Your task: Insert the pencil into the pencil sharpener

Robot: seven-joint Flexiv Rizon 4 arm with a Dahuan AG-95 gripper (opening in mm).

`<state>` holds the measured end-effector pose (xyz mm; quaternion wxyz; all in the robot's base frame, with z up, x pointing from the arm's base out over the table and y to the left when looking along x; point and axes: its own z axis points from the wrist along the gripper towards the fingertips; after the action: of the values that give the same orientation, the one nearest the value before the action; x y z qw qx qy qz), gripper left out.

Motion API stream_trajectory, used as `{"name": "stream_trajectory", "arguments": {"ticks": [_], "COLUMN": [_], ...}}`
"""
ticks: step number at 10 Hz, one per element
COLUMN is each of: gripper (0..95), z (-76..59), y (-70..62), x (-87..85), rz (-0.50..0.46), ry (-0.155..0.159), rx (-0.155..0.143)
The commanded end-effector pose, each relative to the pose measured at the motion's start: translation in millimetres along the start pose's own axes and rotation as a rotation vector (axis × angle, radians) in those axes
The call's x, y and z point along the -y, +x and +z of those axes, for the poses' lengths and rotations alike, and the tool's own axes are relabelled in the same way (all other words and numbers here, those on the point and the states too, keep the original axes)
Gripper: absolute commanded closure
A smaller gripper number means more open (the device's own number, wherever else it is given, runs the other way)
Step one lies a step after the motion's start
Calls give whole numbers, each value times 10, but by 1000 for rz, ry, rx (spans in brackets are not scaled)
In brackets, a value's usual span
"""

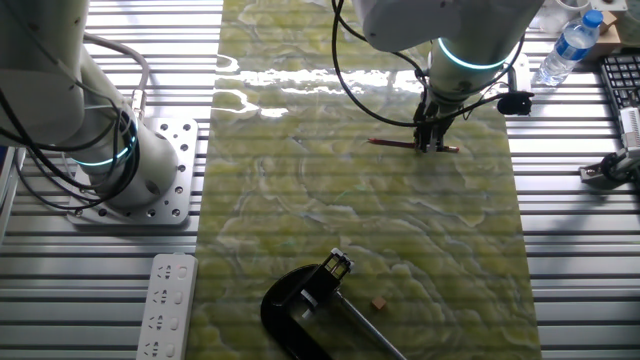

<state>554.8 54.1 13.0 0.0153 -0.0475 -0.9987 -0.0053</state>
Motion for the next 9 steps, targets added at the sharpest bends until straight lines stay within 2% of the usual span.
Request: {"name": "stream_trajectory", "arguments": {"ticks": [1, 4, 5, 7, 8, 9], "gripper": [950, 950, 760, 760, 570, 760], "z": [10, 6, 6, 6, 7, 9], "y": [-3, -4, -4, -4, -4, -3], "x": [6, 7, 7, 7, 7, 7], "rz": [-4, -10, -17, -25, -26, -25], "ry": [2, 2, 2, 2, 1, 1], "rx": [2, 4, 5, 7, 10, 10]}}
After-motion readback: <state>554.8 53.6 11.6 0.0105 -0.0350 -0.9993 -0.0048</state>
